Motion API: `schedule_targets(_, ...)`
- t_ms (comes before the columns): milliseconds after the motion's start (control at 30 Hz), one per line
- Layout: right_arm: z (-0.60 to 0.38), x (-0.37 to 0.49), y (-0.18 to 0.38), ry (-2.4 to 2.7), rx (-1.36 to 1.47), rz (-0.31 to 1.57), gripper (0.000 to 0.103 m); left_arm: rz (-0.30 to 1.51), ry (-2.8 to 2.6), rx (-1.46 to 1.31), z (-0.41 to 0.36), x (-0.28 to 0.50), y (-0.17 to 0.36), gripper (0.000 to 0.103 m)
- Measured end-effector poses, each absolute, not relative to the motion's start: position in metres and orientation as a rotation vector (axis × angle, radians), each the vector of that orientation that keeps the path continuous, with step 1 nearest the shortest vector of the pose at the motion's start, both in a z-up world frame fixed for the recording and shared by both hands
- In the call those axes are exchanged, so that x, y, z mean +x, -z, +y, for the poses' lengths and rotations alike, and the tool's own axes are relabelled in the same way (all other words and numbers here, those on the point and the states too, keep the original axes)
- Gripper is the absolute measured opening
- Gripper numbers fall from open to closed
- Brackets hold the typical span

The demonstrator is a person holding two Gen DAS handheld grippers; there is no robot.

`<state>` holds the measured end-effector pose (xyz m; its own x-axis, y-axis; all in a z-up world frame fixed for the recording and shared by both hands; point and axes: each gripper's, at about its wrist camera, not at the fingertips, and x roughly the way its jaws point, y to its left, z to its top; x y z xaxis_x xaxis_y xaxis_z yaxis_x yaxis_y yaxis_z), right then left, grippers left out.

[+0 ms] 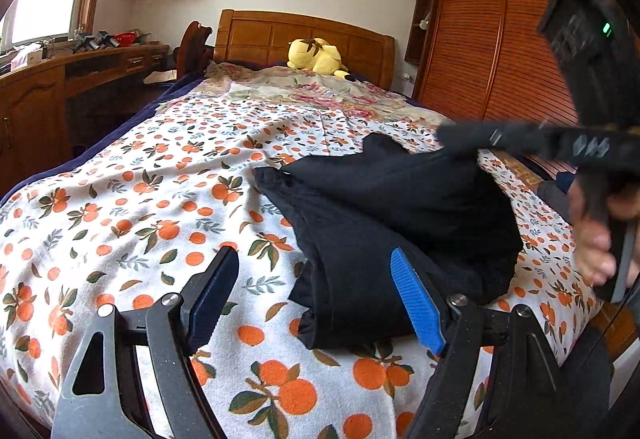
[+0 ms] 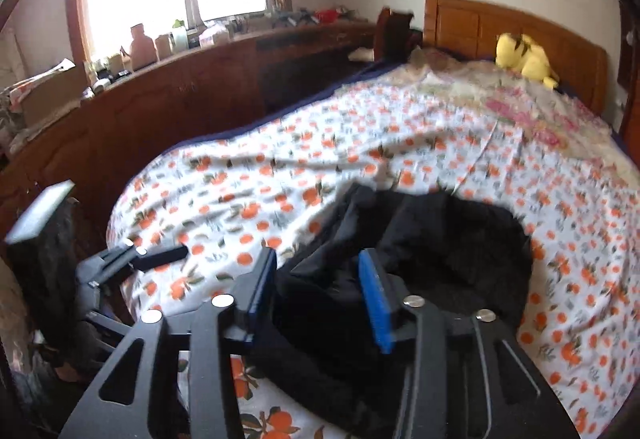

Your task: Fold large clothes

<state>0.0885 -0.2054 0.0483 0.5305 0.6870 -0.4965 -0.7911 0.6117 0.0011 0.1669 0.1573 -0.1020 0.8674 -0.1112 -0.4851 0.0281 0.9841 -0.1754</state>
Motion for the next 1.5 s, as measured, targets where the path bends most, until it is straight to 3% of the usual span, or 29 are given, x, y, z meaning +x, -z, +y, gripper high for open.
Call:
schedule_targets(200, -0.25, 0.087, -0.045, -0.782, -0.252, 0.437, 0.048, 0.509, 0.104, -0.147, 0.142, 0.17, 0.098, 0.08)
schedule_targets(300, -0.263, 0.096, -0.024, -0.731, -0.253, 0.505, 0.039, 0.509, 0.114, -0.135, 0.135, 0.17, 0.097, 0.08)
schedule_targets(400, -0.258, 0.099, -0.009, -0.707, -0.272, 0.535, 0.036, 0.501, 0.125, -0.128, 0.128, 0.17, 0.092, 0.08)
schedule_targets(633, -0.266, 0.109, 0.021, -0.794, -0.204, 0.716, 0.035, 0.495, 0.151, -0.118, 0.109, 0.171, 0.087, 0.08)
schedule_targets(1300, -0.271, 0.108, 0.051, -0.788, -0.224, 0.668, 0.035, 0.555, 0.136, -0.132, 0.107, 0.188, 0.105, 0.08)
schedule_targets(1400, -0.273, 0.108, 0.051, -0.789, -0.218, 0.669, 0.035, 0.559, 0.145, -0.137, 0.106, 0.19, 0.108, 0.071)
schedule_targets(1500, -0.274, 0.108, 0.052, -0.788, -0.217, 0.668, 0.035, 0.572, 0.166, -0.151, 0.107, 0.194, 0.111, 0.055)
